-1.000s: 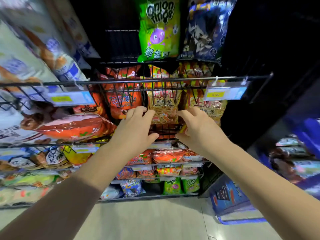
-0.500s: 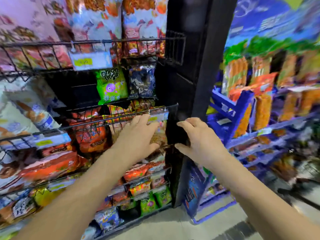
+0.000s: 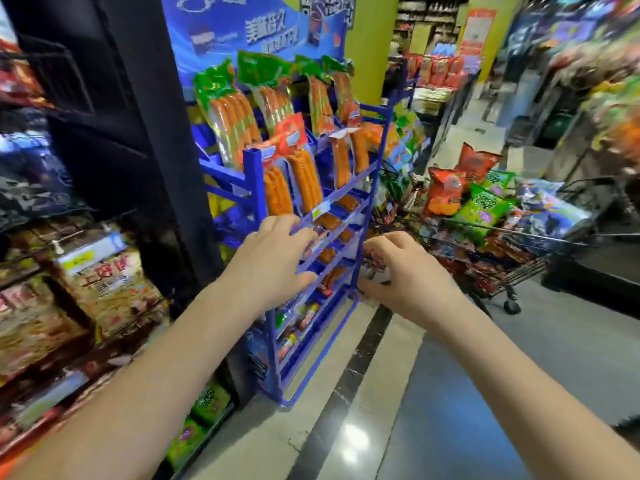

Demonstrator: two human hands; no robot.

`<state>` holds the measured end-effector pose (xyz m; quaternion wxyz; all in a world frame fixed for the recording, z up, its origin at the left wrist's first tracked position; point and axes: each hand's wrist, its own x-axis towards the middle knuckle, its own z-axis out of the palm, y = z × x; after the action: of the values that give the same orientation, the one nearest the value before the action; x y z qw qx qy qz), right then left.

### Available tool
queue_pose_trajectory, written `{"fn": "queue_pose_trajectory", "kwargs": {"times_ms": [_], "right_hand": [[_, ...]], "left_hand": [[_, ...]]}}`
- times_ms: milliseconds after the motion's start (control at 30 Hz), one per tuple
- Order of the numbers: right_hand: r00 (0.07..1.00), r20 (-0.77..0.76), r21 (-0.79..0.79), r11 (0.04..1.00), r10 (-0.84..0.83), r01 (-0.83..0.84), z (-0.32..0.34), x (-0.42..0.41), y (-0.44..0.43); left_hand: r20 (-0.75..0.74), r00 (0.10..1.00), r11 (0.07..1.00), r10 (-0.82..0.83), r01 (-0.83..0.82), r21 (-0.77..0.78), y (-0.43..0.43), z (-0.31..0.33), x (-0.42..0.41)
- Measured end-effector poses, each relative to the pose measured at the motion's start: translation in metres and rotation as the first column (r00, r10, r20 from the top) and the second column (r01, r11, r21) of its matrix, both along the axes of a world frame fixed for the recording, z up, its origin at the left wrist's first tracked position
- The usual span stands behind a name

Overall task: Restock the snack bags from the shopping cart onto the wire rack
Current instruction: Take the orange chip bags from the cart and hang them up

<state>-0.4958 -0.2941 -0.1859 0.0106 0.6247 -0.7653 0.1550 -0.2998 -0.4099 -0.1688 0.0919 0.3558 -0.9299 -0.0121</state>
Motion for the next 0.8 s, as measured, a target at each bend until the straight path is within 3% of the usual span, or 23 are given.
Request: {"fn": "queue_pose_trajectory", "kwargs": {"times_ms": [400, 800], "right_hand": [[0.924, 0.080, -0.003, 0.927, -0.374, 0.376, 0.009, -0.246, 0.105], [0.878, 0.143, 0.022, 0.888, -0.457, 0.459, -0.008, -0.425, 0.090]], "left_hand": [[0.054, 0.949, 0.950, -0.312, 0.312, 0.010, 0.043, 0.009, -0.298], [0.065, 0.914, 0.917, -0.400, 0.399, 0.030, 0.010, -0.013, -0.482]]}}
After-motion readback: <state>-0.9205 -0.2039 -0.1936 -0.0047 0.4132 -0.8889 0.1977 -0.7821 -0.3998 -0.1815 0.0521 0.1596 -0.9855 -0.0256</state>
